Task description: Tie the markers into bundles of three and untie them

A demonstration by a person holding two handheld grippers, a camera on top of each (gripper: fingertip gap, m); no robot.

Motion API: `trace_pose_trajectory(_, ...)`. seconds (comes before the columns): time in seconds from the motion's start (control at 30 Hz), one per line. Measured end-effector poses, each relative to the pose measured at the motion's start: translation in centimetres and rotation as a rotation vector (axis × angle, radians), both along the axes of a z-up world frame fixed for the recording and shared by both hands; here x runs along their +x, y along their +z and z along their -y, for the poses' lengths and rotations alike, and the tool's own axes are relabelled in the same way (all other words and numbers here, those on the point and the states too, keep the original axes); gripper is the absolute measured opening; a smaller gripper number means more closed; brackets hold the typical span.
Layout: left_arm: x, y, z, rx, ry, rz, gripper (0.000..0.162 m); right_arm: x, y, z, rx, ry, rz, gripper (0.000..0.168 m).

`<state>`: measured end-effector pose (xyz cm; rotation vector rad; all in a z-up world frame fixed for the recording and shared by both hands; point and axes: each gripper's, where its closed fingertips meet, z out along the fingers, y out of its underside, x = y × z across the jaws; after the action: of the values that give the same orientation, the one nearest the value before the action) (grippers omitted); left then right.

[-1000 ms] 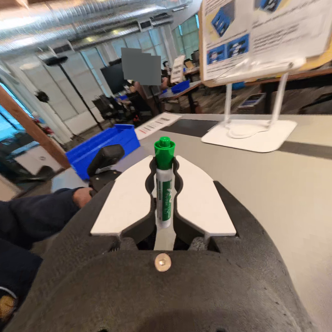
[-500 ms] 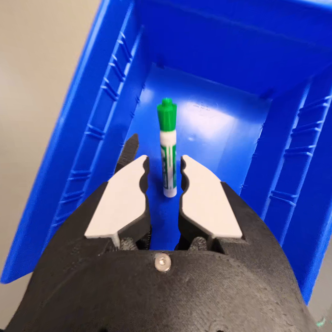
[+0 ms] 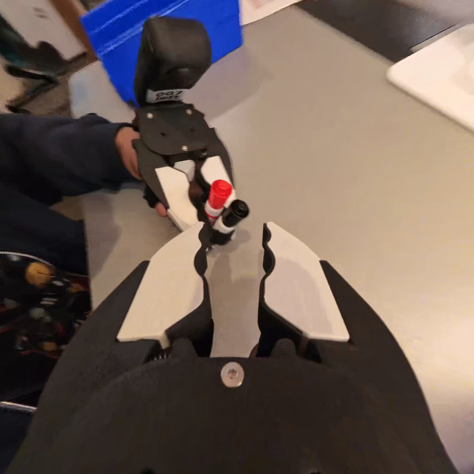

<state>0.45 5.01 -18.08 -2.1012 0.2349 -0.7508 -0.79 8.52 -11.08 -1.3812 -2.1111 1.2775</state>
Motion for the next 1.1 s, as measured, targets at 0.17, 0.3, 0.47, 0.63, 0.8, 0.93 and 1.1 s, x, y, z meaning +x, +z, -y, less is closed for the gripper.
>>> trace_pose_trajectory(0.17,0.7,0.4,0.5,0.025,-0.057,0.012,0.026,-1.1,-3.5,4.3,-0.247,0.136,0.108,0.024)
trace_pose_trajectory(0.3,0.7,0.1,0.5,0.011,-0.048,0.002,0.026,-1.7,-2.9,4.0,-0.328,0.116,0.062,0.017)
trace_pose_trajectory(0.47,0.7,-0.1,0.5,-0.019,-0.048,0.031,0.026,-3.1,1.1,1.4,-0.440,-0.009,-0.123,0.016)
trace_pose_trajectory(0.63,0.7,-0.3,0.6,-0.031,-0.049,0.025,0.026,-0.3,9.9,-6.6,-0.392,-0.253,-0.385,0.016)
trace_pose_trajectory(0.8,0.6,-0.5,0.6,-0.039,-0.046,0.030,0.026,6.6,9.8,-20.7,0.144,-0.680,-0.232,0.016)
trace_pose_trajectory(0.93,0.7,-0.6,0.6,-0.052,-0.052,0.038,0.026,11.2,1.2,-27.5,0.333,-0.766,0.208,0.017)
trace_pose_trajectory(1.1,0.9,-0.8,0.7,-0.068,-0.062,0.038,0.026,10.6,-5.9,-29.1,0.269,-0.708,0.382,0.023)
